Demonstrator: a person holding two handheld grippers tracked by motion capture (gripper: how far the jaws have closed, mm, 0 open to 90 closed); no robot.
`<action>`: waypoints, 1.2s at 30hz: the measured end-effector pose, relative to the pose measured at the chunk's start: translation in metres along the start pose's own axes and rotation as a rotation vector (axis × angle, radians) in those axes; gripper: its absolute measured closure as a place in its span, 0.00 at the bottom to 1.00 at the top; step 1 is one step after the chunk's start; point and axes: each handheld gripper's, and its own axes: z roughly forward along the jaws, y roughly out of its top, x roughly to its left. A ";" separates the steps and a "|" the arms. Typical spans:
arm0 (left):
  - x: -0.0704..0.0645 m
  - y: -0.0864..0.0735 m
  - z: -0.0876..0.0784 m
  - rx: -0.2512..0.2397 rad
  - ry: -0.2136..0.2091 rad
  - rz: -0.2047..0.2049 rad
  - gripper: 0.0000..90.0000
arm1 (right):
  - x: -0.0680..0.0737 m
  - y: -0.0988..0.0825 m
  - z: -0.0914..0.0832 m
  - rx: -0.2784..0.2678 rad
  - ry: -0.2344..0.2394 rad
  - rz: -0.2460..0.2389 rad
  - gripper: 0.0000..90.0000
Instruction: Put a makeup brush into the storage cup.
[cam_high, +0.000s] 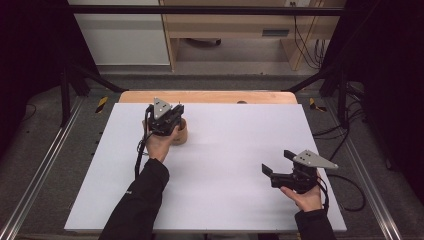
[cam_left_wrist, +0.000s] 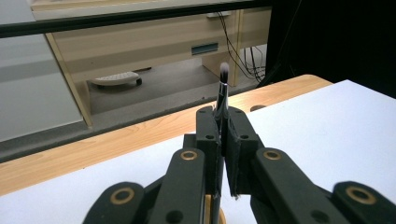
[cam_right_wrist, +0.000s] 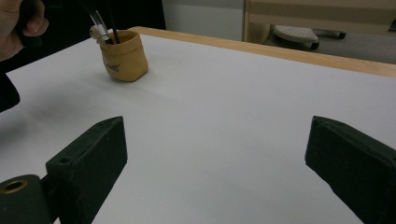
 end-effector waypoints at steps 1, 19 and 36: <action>0.000 -0.001 0.000 0.002 0.002 0.005 0.94 | 0.000 0.000 0.000 0.001 0.000 0.001 0.07; -0.004 -0.016 0.001 0.050 -0.003 0.019 0.94 | 0.002 0.001 0.000 -0.001 0.004 -0.006 0.07; -0.006 -0.025 -0.024 0.053 -0.077 -0.019 0.68 | 0.003 0.002 -0.001 -0.003 0.001 -0.002 0.07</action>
